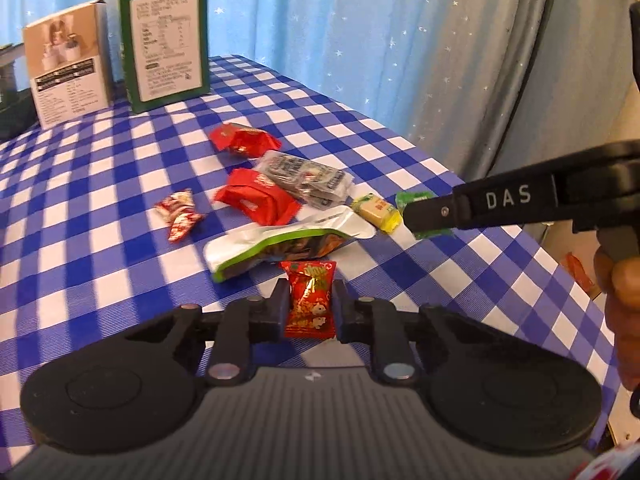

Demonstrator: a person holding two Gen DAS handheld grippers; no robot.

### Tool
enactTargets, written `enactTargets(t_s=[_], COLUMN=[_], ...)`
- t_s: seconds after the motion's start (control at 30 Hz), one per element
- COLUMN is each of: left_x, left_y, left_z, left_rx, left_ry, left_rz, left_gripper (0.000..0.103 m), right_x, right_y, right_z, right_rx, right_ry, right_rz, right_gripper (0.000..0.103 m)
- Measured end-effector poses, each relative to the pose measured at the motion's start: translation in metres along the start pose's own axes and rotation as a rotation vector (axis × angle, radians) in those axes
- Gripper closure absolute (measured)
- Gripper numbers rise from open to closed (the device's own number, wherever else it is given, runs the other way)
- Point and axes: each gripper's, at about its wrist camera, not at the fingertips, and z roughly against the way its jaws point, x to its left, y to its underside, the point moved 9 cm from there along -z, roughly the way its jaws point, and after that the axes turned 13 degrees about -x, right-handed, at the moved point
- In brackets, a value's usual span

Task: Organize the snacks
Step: 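Grasp a red candy with the left tool while the right tool grasps a green-wrapped snack, then carry both snacks over the orange tray and open both tools to release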

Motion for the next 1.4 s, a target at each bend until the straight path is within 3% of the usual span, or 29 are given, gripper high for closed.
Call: enactTargets(t_s=[0.47,0.93,1.4], left_x=[0.068,0.123,0.205], left_y=[-0.017,-0.029,-0.009], left_z=[0.090,0.189,0.271], left_rx=[0.001,-0.055,-0.081], left_ry=[-0.157,-0.307,-0.463], left_rz=[0.118,0.162,0.235], left_gripper=[0.084,0.084,0.084], right_x=[0.080,0.183,0.302], right_y=[0.008,0.004,0.018], right_z=[0.052,0.083,0.082], right_rx=[-0.075,-0.069,-0.031], right_ry=[-0.102,-0.247,-0.408], right_rz=[0.026,0.095,0.199], right_gripper=[0.082,0.082,0.082])
